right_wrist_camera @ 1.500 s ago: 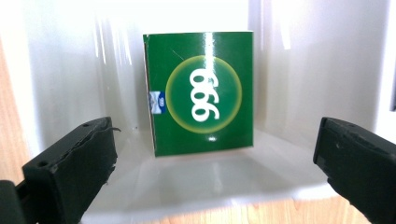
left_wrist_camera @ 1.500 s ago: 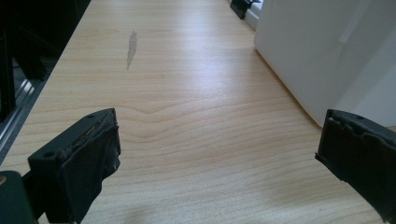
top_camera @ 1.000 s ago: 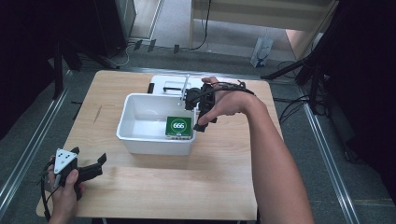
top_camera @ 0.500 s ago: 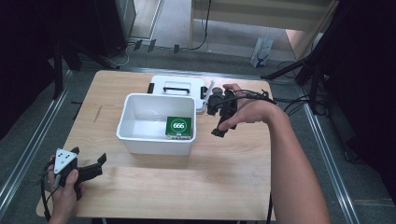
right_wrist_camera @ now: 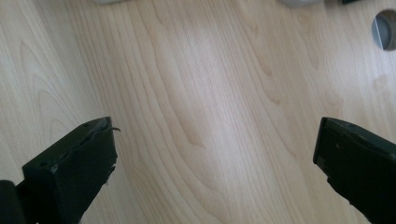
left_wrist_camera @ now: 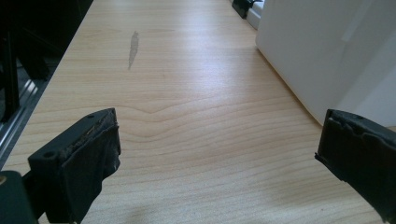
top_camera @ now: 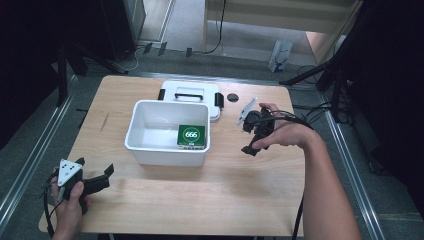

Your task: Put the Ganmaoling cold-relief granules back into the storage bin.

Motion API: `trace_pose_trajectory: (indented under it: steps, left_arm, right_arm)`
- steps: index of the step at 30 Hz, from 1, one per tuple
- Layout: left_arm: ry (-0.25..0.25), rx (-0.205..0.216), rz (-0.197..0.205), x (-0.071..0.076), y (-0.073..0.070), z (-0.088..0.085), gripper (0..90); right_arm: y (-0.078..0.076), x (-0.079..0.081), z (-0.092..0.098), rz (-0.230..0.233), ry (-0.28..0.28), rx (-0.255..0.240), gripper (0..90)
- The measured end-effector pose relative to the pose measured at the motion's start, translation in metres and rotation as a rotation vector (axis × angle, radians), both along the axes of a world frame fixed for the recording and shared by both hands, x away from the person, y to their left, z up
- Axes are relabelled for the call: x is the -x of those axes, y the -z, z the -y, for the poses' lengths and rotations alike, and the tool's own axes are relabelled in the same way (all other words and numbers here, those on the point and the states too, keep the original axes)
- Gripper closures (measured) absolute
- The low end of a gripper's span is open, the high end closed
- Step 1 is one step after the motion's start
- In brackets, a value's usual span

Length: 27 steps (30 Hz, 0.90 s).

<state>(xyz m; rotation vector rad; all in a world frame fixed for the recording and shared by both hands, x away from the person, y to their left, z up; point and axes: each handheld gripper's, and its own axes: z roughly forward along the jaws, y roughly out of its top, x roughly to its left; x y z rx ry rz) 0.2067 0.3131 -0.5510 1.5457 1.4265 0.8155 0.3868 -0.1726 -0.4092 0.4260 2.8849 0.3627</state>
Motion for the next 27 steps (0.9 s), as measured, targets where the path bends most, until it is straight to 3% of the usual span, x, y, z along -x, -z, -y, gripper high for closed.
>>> trace_pose_trajectory:
  steps: [15,23,27]
  left_arm:
    - [-0.004,0.0,0.0,0.001,0.0,0.0,0.0]
    - [-0.003,-0.001,-0.001,0.001,0.0,0.0,0.0]
    - [-0.003,0.0,-0.004,0.001,0.0,0.0,0.0]
  right_arm:
    - [0.044,0.017,0.047,0.025,0.118,-0.112,0.0]
    - [0.066,0.032,0.072,0.051,0.204,-0.229,0.0]
    - [0.076,0.043,0.085,0.092,0.252,-0.312,0.0]
